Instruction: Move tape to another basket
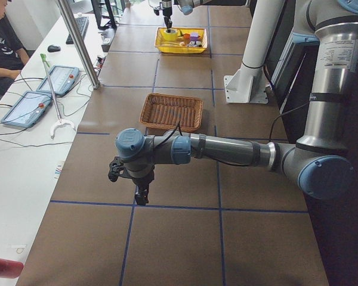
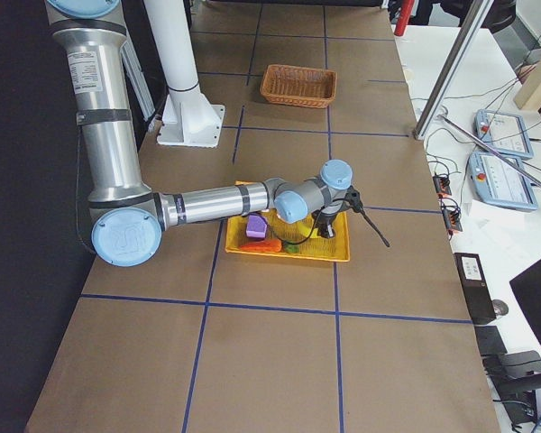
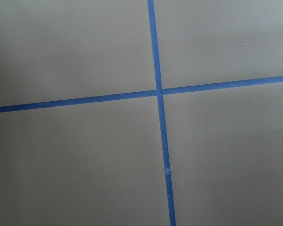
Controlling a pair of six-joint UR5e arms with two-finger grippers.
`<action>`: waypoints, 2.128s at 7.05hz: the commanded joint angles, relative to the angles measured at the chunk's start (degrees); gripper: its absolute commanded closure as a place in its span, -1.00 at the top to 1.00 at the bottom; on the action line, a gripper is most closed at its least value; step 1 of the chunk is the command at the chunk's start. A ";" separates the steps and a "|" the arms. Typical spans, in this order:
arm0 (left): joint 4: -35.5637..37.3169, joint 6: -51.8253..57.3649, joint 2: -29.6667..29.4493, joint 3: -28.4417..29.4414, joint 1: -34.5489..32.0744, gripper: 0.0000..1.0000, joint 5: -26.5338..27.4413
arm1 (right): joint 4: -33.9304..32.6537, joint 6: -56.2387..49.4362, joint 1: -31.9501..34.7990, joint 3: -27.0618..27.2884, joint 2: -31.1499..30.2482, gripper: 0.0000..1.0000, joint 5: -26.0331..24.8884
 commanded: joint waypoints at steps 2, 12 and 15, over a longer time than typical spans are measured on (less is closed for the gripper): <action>-2.35 -12.32 -0.38 -3.63 0.09 1.00 -10.08 | 0.10 26.35 0.29 11.62 0.48 -1.00 5.37; -74.03 -121.03 -23.32 -14.65 51.97 1.00 25.38 | 31.38 63.67 -2.79 18.70 -1.01 -0.95 22.67; -82.87 -127.50 -26.21 -14.30 55.19 1.00 30.93 | 38.97 80.66 -3.31 22.30 2.77 -0.96 17.89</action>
